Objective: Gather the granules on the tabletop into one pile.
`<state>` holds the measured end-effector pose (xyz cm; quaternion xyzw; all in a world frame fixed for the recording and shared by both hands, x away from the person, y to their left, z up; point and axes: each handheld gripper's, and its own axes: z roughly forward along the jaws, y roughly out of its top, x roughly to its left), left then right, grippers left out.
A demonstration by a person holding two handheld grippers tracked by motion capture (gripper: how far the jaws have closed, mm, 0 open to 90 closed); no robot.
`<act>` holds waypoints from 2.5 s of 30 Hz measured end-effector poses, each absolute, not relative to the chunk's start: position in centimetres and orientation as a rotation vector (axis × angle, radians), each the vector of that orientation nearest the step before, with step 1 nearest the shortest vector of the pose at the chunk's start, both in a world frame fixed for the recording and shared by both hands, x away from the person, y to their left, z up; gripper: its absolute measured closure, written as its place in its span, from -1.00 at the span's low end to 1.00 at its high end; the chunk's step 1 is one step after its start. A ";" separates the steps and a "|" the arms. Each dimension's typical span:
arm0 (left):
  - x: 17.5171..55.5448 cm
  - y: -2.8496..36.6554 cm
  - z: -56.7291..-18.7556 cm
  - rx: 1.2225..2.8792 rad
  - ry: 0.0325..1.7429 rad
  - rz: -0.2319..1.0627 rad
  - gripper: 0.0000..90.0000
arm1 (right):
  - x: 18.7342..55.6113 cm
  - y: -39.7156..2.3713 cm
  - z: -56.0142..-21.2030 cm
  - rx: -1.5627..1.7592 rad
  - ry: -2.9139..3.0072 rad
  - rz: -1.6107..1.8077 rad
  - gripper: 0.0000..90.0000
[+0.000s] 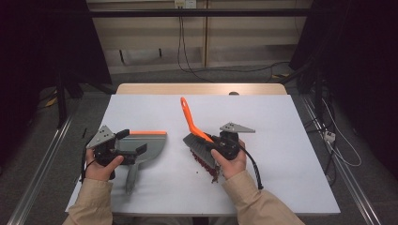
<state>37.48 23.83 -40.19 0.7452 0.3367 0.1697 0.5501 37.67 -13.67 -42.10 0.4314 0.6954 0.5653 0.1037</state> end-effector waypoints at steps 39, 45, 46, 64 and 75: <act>37.6 23.9 -40.3 1.761 0.807 0.393 -0.91 | 42.4 -13.3 -43.8 0.601 2.490 1.375 0.58; 37.6 23.8 -40.3 1.767 0.805 0.396 -0.91 | 41.6 -13.4 -43.9 0.495 2.521 1.398 0.58; 37.6 23.9 -40.3 1.766 0.805 0.395 -0.91 | 41.5 -13.4 -43.9 0.473 2.527 1.399 0.58; 37.6 23.8 -40.3 1.766 0.804 0.393 -0.91 | 39.6 -13.8 -43.8 0.379 2.570 1.426 0.57; 37.6 23.7 -40.3 1.768 0.805 0.400 -0.91 | 38.9 -13.6 -43.7 0.301 2.584 1.413 0.58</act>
